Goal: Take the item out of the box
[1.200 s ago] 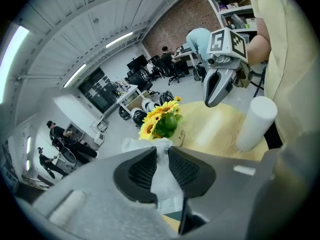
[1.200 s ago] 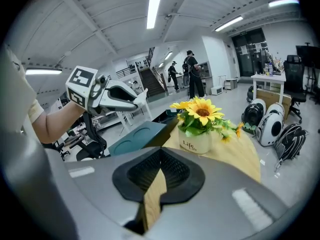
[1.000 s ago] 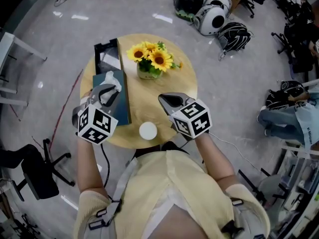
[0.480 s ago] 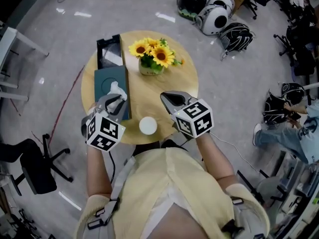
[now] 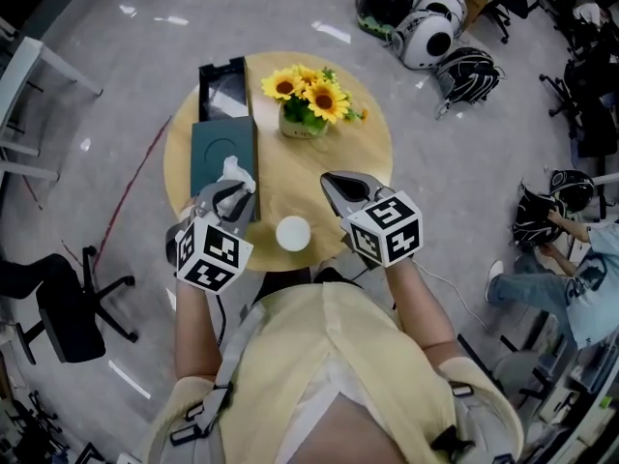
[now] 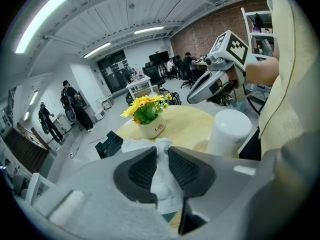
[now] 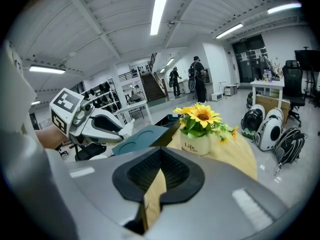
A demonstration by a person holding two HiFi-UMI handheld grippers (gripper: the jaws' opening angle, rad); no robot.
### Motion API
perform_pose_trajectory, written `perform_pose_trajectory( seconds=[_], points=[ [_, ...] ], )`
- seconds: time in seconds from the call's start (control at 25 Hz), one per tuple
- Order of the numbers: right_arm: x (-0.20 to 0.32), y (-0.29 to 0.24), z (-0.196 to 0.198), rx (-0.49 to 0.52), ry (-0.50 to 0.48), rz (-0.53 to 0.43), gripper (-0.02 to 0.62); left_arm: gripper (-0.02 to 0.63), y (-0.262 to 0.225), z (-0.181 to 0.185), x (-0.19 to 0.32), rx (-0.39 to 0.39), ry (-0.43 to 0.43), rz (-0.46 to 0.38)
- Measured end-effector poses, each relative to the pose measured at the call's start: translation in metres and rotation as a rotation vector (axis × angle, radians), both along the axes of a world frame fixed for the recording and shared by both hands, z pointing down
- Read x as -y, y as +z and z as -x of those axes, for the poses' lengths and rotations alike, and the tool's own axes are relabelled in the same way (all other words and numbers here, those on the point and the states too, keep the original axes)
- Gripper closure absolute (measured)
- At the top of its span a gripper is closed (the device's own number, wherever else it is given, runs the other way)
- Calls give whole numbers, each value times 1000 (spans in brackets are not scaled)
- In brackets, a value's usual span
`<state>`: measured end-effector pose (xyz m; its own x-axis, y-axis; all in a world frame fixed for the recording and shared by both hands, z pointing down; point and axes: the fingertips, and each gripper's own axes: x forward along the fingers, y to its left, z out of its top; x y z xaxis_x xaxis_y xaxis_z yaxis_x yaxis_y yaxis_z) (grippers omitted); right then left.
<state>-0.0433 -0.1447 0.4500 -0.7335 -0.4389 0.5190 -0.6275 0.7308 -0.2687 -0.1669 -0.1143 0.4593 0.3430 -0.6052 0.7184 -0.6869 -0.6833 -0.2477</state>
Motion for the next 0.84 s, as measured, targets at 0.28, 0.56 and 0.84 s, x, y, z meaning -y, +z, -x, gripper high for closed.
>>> perform_pose_trajectory(
  seconds=[0.28,0.56,0.84],
  points=[
    [-3,-6,6,11,-14,-11,592,527,-5,3,-2,3,-20,-12],
    [-1,-5,4,17,-10,-12,592,527,-2,5,-3,7,-37,-9],
    [0,-7,3,15,-11,-14,592,526,-5,5,0,8,-39,-13]
  ],
)
